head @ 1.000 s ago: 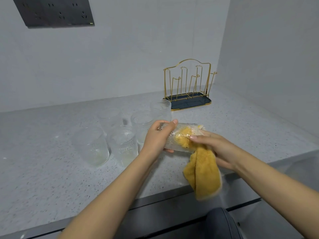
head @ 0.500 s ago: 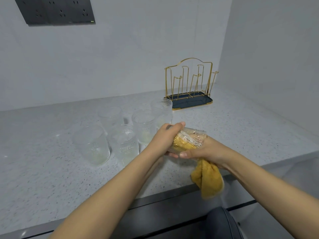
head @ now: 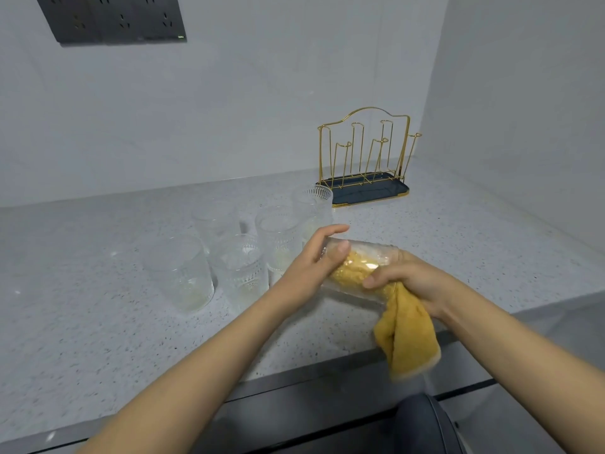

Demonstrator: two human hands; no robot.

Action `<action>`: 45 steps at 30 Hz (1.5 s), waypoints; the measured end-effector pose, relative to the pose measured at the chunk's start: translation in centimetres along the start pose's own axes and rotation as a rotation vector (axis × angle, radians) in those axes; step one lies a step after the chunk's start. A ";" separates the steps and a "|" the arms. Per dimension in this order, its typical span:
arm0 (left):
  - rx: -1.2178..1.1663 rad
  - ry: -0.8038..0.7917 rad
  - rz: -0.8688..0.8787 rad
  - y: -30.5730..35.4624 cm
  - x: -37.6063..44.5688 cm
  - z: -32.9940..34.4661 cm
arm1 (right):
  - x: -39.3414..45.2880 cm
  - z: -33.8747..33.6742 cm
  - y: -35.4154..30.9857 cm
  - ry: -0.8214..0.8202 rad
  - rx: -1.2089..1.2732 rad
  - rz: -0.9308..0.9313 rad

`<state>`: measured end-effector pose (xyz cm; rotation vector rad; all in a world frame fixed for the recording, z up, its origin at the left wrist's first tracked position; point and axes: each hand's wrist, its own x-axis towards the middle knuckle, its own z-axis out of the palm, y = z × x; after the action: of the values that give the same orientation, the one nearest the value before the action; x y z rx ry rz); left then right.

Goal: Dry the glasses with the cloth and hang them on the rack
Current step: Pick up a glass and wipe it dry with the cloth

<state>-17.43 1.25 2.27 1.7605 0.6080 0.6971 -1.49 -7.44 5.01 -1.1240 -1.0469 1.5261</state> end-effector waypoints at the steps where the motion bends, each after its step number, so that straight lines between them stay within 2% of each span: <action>1: 0.006 0.038 0.090 -0.3 -0.3 0.3 | 0.1 -0.1 -0.1 -0.020 0.103 0.036; 3: -0.055 0.136 0.187 -0.6 -0.2 0.7 | 0.0 0.2 0.0 -0.064 0.164 0.036; 5: -0.080 0.197 0.141 -0.1 0.6 0.8 | -0.3 0.8 0.1 -0.091 0.060 -0.016; 6: -0.097 0.209 0.045 0.3 0.9 0.8 | -0.4 1.2 0.3 -0.084 -0.115 -0.062; 8: -0.184 0.173 -0.264 1.0 1.4 0.7 | -0.3 1.8 0.7 -0.028 -0.593 -0.191; 9: -0.214 0.134 -0.396 1.2 1.5 0.6 | 0.0 1.8 1.0 -0.005 -0.675 -0.235; 10: -0.220 0.084 -0.466 1.4 1.6 0.4 | 0.2 1.9 1.0 0.010 -0.656 -0.257; 12: -0.188 0.014 -0.456 1.5 1.8 0.3 | 0.4 1.1 0.4 0.004 -0.501 -0.212; 14: -0.179 0.008 -0.324 1.1 1.5 0.4 | 0.6 -0.4 -0.4 -0.017 -0.352 -0.106; 17: -0.093 0.065 -0.004 -0.8 0.5 1.0 | 1.0 -1.6 -0.9 -0.025 -0.007 0.054; 19: -0.087 0.134 0.117 -1.5 0.3 1.5 | 1.1 -1.5 -0.7 -0.034 0.006 0.026; 21: -0.141 0.180 0.038 -0.9 0.9 1.4 | 0.8 -0.8 -0.7 -0.041 -0.152 -0.083; 23: -0.226 0.150 -0.219 0.2 1.7 1.2 | 0.6 0.1 -0.7 -0.047 -0.479 -0.179; 25: -0.269 0.039 -0.485 1.0 2.0 0.6 | 1.0 0.6 0.0 0.009 -0.748 -0.224; 27: -0.190 -0.017 -0.506 0.9 2.0 0.2 | 1.1 0.3 -0.1 0.046 -0.682 -0.195; 29: -0.144 0.012 -0.359 0.3 1.8 0.4 | 1.1 -0.6 -0.8 0.027 -0.488 -0.121; 32: -0.074 0.097 0.031 -1.1 0.7 1.5 | 1.3 -1.5 -1.2 0.000 -0.088 0.007; 34: -0.111 0.158 0.162 -1.2 0.6 2.0 | 1.4 -1.3 -1.0 -0.012 0.008 0.025; 35: -0.124 0.186 0.155 -1.2 0.8 1.9 | 1.3 -1.1 -0.9 -0.020 -0.006 0.018; 37: -0.136 0.197 0.016 -0.3 1.3 1.6 | 0.7 -0.5 -0.6 -0.027 -0.103 -0.021; 40: -0.248 0.069 -0.391 1.2 2.1 1.0 | 0.4 0.6 -0.2 0.027 -0.620 -0.177; 41: -0.273 0.033 -0.475 1.5 2.2 0.9 | 0.5 0.6 -0.1 0.036 -0.712 -0.213; 43: -0.270 -0.016 -0.464 1.5 2.2 0.9 | 0.5 0.1 -0.5 0.062 -0.636 -0.193; 45: -0.272 0.003 -0.312 0.8 1.9 1.4 | 0.3 -1.0 -1.2 0.075 -0.422 -0.097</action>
<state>-15.04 1.48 3.03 1.3757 0.7346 0.5365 -0.33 -6.79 5.85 -1.3820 -1.3905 1.2064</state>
